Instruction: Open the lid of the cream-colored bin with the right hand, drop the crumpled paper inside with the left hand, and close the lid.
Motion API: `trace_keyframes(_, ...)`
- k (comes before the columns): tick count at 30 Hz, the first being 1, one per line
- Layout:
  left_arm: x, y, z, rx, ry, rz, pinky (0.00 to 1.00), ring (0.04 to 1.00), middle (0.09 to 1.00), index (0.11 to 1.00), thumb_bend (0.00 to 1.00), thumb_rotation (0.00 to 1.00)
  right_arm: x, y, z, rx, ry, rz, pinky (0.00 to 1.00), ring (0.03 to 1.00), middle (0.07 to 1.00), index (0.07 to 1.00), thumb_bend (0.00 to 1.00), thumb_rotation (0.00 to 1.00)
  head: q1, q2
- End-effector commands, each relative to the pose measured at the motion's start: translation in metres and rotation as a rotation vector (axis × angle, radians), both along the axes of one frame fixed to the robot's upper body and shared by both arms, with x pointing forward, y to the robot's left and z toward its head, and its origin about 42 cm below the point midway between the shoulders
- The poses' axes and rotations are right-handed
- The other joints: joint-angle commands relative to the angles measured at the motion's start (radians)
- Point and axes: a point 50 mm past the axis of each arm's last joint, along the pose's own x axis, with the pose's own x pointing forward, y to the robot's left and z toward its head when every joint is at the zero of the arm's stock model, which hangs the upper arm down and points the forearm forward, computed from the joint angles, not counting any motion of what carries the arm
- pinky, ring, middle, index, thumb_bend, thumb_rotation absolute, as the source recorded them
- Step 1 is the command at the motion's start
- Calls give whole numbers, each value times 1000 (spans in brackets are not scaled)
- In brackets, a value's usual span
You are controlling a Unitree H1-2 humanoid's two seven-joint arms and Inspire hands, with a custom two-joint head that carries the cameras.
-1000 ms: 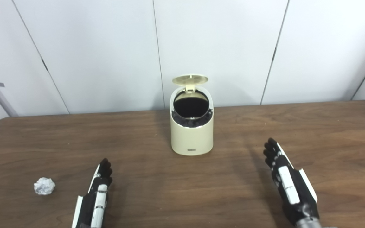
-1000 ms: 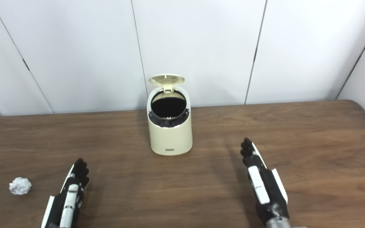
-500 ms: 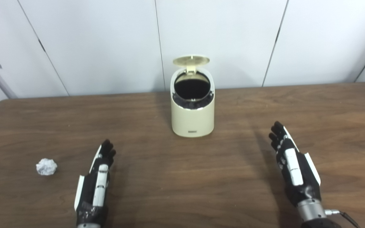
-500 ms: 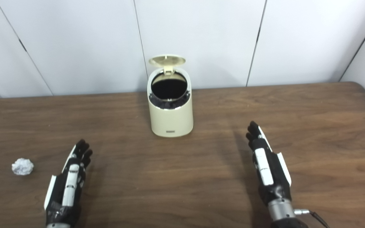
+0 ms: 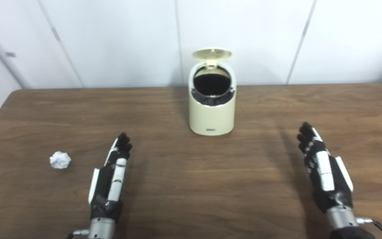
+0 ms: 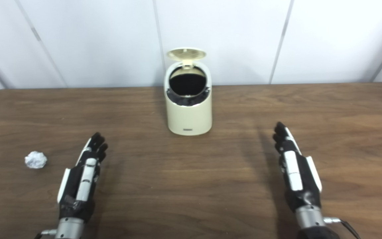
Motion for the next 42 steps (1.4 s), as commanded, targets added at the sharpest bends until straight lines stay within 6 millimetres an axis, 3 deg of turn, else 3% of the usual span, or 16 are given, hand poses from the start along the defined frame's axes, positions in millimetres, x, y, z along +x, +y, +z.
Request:
trace_keyframes(1,-12,-6,4,8,-23,11,989,955,961,969,396,802,5,-4,12,13,-49,14,1000,979,968,940,539,934,24,-2)
trace_keyframes(8,-14,-19,2,23,4,24,957,937,945,962,435,794,9,-14,10,29,-45,24,1000,969,964,935,579,890,128,-23)
trace_keyframes(15,-15,-24,8,51,24,35,955,936,937,951,437,772,10,-17,12,37,-43,37,1000,965,964,939,574,889,177,-44)
trace_keyframes(19,-13,-22,18,92,12,47,931,937,936,947,459,688,10,-17,16,45,-45,35,998,961,960,939,559,878,194,-58)
trace_keyframes(21,-11,-21,23,108,-1,46,919,938,937,948,469,584,11,-18,18,45,-47,32,995,955,956,942,543,883,202,-65)
trace_keyframes(25,-12,-11,49,261,-11,79,899,919,923,944,519,478,11,-19,23,42,-48,27,984,950,952,941,524,896,226,-80)
trace_keyframes(27,-12,-6,64,339,-13,118,853,890,906,929,609,340,11,-19,24,39,-53,31,980,950,952,936,526,899,236,-87)
trace_keyframes(30,-10,4,82,403,-32,151,831,872,896,914,731,223,12,-20,24,46,-54,36,987,955,956,941,519,897,242,-98)
trace_keyframes(33,-9,15,97,469,-38,168,835,877,900,916,793,173,12,-20,23,41,-63,41,992,956,959,942,503,922,242,-110)
trace_keyframes(37,-10,30,117,553,-49,181,809,861,894,912,792,136,14,-20,22,42,-64,50,999,964,960,939,510,960,236,-113)
trace_keyframes(42,-12,53,137,723,-41,209,815,878,917,918,782,183,14,-20,23,39,-67,59,1000,972,962,943,521,969,230,-117)
